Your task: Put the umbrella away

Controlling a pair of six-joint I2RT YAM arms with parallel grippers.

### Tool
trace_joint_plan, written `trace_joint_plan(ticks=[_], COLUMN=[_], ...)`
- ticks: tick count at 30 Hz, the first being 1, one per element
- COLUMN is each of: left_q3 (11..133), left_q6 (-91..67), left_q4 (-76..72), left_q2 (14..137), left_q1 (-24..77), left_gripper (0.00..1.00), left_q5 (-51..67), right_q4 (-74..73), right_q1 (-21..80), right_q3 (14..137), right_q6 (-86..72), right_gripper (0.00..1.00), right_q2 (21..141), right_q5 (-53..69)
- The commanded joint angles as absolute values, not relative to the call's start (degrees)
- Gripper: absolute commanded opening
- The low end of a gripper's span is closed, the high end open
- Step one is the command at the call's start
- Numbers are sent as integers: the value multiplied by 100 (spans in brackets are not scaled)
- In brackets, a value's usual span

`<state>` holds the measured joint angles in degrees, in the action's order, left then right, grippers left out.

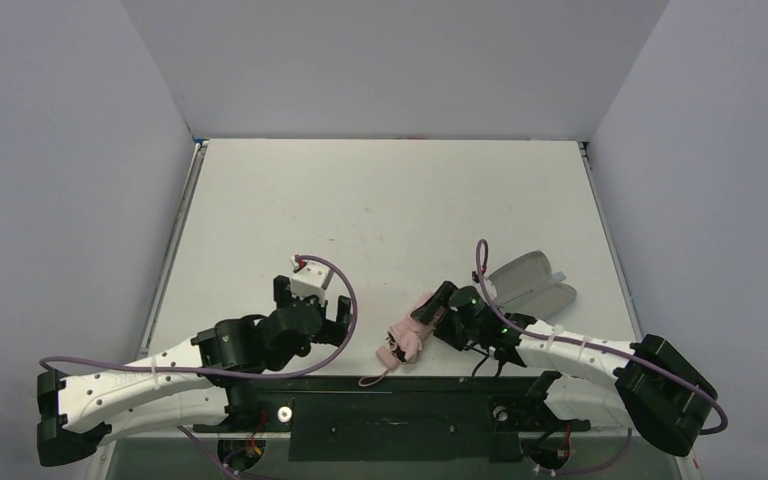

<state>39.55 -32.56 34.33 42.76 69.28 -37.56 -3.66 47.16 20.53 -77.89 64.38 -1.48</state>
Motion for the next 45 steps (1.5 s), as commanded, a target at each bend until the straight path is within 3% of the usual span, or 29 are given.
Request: trace_joint_plan(ticks=[1, 5, 14, 19, 32, 39, 45], left_q3=[3841, 3718, 3428, 3185, 2732, 2701, 2690], left_q6=[-3422, -3501, -3647, -3622, -2984, -2898, -2898], left_q4=[3397, 3360, 3296, 3024, 2126, 1939, 1911], left_q2=[4153, 4102, 3913, 3713, 3303, 3461, 3494], left_q1=[6899, 6899, 6899, 6904, 6912, 6917, 6917], left_gripper=[97, 97, 97, 97, 98, 97, 97], left_q5=[-3749, -3791, -3807, -3777, -3643, -3635, -3680], right_q4=[165, 335, 460, 503, 295, 906, 2343], right_q1=[4826, 4870, 4876, 4877, 4867, 4889, 5483], right_q3=[1883, 1879, 1920, 2085, 3402, 3735, 3460], right_q6=[-7901, -7887, -7651, -7274, -4543, -3275, -1929], right_gripper=[72, 68, 33, 1, 0, 0, 0], right_q2=[6765, 7048, 7374, 7405, 6556, 6258, 6220], right_q5=[-273, -253, -285, -345, -1030, -1718, -3642])
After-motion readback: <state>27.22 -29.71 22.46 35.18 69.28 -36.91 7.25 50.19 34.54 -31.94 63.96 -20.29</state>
